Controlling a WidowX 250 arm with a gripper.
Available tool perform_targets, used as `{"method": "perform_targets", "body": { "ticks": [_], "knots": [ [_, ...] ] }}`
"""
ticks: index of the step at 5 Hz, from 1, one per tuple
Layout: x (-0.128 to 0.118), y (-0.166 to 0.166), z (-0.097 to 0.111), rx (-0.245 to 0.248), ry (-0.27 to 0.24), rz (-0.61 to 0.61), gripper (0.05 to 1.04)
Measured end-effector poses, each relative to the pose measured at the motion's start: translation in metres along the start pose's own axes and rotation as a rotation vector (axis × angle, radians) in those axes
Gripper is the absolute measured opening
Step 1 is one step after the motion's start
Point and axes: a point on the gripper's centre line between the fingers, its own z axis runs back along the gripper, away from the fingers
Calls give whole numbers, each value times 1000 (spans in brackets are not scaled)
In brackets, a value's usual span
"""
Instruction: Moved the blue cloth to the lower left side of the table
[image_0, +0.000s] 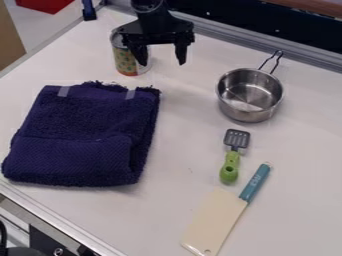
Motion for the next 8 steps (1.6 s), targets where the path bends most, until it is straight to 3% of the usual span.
{"method": "perform_targets", "body": {
  "ticks": [1,2,3,4,5,6,8],
  "knots": [
    [-2,13,1,-14,28,-71,999],
    [-10,34,6,-9,110,-171,955],
    [-18,55,18,58,171,-223,686],
    [-37,75,24,119,286,-151,393],
    [-60,96,37,184,283,-110,171],
    [-77,108,29,209,284,-108,56],
    [-91,105,0,240,266,-61,52]
  ]
}}
